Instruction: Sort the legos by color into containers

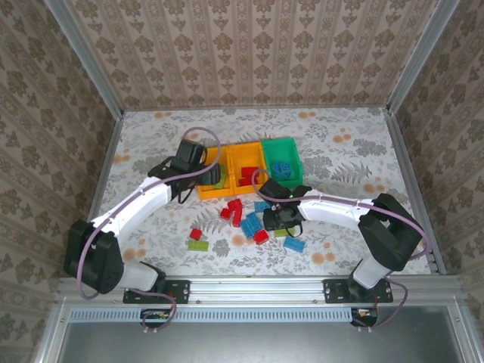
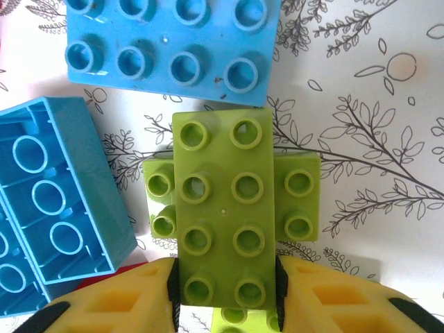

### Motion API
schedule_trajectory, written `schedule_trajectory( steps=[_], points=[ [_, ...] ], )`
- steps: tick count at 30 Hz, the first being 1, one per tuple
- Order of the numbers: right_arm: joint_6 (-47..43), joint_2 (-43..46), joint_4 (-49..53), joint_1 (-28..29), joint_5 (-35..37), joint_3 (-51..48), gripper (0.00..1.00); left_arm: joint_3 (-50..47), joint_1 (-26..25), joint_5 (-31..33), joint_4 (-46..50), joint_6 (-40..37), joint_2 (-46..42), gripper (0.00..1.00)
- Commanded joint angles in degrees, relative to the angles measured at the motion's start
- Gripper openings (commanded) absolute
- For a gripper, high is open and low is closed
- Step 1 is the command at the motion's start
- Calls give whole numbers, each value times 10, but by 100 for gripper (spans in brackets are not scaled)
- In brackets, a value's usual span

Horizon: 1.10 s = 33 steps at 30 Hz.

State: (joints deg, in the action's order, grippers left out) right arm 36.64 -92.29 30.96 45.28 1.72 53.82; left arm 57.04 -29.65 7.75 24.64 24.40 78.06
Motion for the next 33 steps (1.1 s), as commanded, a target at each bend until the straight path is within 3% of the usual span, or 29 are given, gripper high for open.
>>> schedule_trajectory(
  steps=[1,8,13,20,27,33],
  points=[
    [4,2,26,3,9,16,38,-22,7,19,11,10,-35,84],
    [-9,53,45,3,18,57,34,-64,21,36,28,10,-86,85],
    [-31,42,31,3,10,121,34,-108,31,30,29,20,-116,86],
    [-41,-44,-68,2,-66,242,34,-164,31,26,44,39,-156,87],
    [-43,-177,-75,-7,-105,389,34,-212,29,2,68,77,-187,89],
    [-28,-278,-52,-23,-107,483,36,-266,-4,-9,61,92,-238,89]
  ],
)
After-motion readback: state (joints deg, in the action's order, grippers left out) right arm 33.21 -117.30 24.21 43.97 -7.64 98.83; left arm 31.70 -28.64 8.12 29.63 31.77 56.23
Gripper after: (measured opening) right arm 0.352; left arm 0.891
